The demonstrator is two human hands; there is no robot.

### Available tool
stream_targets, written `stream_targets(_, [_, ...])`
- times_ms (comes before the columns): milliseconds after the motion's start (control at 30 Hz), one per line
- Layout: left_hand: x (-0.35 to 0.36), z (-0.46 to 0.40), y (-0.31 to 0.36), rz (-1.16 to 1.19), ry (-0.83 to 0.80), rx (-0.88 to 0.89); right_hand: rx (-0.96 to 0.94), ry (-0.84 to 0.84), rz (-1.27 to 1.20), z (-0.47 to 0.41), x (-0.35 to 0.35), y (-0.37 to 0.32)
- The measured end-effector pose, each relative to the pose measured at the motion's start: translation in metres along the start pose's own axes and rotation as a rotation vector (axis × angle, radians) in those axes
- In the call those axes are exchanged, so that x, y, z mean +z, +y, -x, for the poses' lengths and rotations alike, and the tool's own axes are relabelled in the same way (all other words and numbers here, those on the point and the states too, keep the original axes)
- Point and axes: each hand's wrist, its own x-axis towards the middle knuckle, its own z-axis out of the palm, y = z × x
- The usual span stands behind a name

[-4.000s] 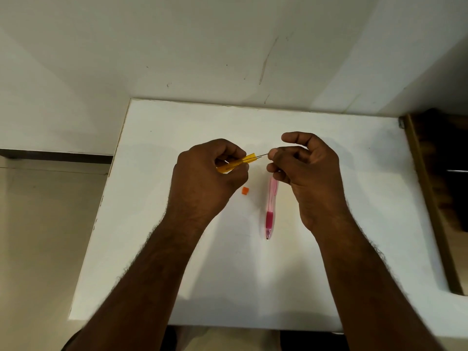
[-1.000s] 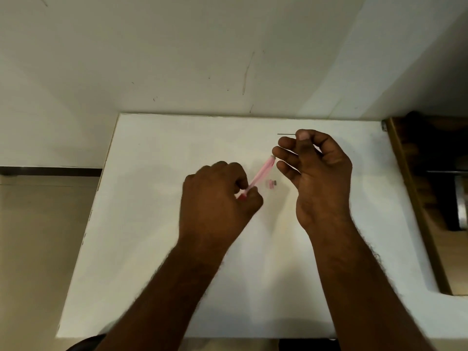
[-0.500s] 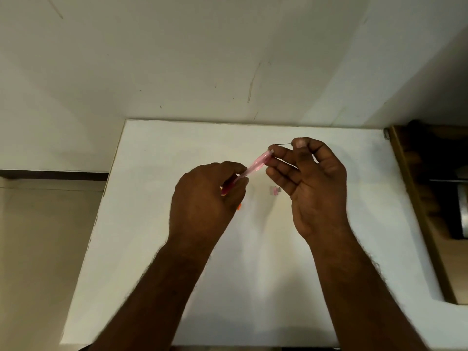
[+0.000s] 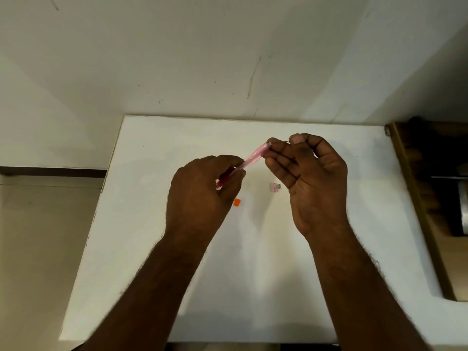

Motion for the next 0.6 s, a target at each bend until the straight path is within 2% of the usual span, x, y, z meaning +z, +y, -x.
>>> stream_targets(333, [-0.0011, -0.0012, -0.0024, -0.013, 0.025, 0.041, -0.022, -0.009, 0.035, -0.0006, -0.0005, 0.0008])
stream_targets(600, [-0.0018, -0.0031, -0.0035, -0.115, 0.037, 0.107, -0.101, -0.026, 0.142, -0.0015, -0.0043, 0.0033])
